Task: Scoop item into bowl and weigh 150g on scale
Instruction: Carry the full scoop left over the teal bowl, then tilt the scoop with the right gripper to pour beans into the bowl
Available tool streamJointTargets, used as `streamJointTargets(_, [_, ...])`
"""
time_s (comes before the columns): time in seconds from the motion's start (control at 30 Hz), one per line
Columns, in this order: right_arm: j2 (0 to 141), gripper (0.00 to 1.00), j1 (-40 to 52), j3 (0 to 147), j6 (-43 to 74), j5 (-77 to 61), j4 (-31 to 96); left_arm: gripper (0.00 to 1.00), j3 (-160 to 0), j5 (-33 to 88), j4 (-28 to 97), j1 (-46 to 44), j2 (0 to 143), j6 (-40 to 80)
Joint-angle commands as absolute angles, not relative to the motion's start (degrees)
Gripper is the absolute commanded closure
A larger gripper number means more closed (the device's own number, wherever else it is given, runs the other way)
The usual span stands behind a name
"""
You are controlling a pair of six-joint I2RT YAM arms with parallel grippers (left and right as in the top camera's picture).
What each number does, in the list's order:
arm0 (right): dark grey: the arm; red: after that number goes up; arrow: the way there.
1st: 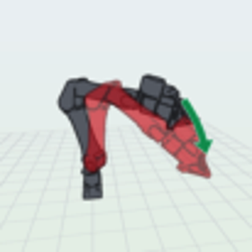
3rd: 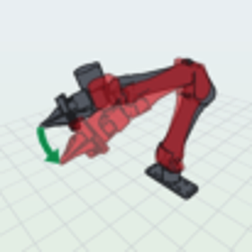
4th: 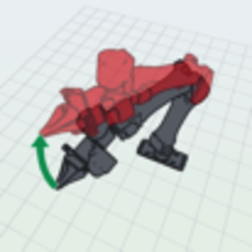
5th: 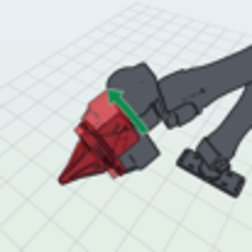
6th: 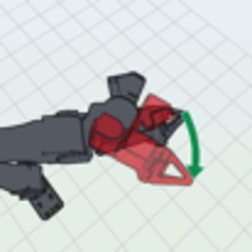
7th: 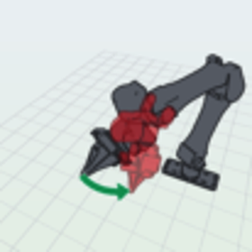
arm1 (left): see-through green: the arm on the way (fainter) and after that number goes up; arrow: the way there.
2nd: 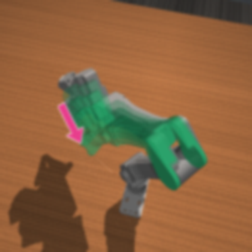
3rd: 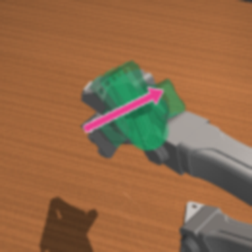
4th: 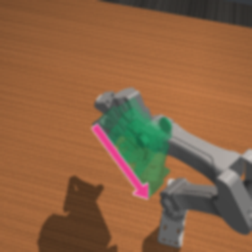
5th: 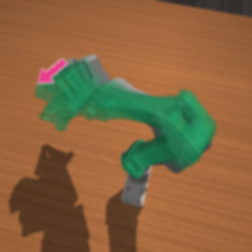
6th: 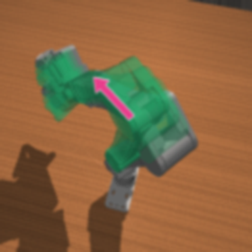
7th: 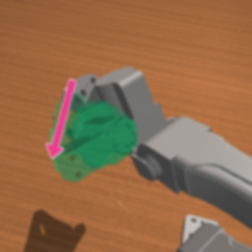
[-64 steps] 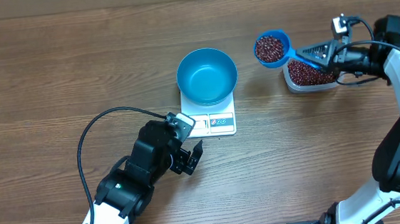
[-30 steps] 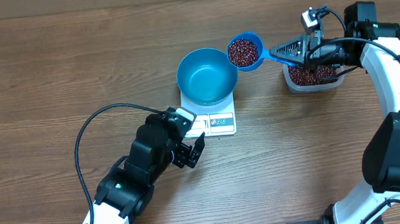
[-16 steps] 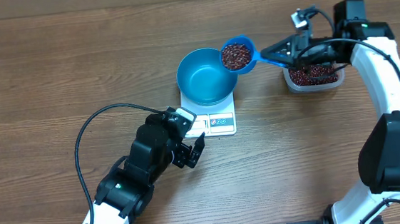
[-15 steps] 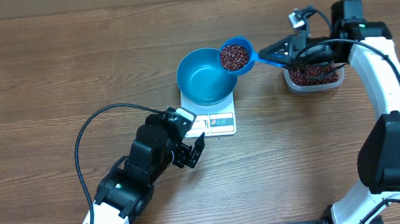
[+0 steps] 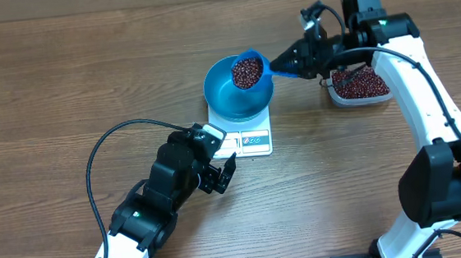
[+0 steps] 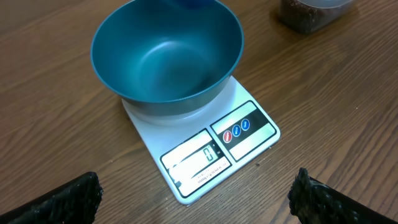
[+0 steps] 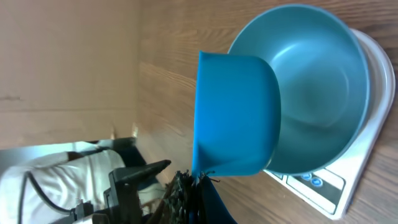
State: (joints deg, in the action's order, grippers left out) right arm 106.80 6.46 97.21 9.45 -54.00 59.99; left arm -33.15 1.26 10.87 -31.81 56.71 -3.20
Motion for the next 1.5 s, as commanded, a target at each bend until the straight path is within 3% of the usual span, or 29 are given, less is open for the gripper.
streamJointTargets(0.0, [106.08,0.96,8.19,102.56,9.72,-46.46,62.67,0.0,-33.1,0.67,10.7,-31.42,56.99,-3.88])
streamJointTargets(0.57, [106.08,0.96,17.78,106.26,12.08,-19.57,69.87,0.0,-33.08,0.67,10.7,-31.42,56.99,-3.88])
streamJointTargets(1.47, [106.08,0.96,22.13,106.26,12.19,-16.32,65.89,0.0,-33.1,0.67,10.7,-31.42,57.01,-3.88])
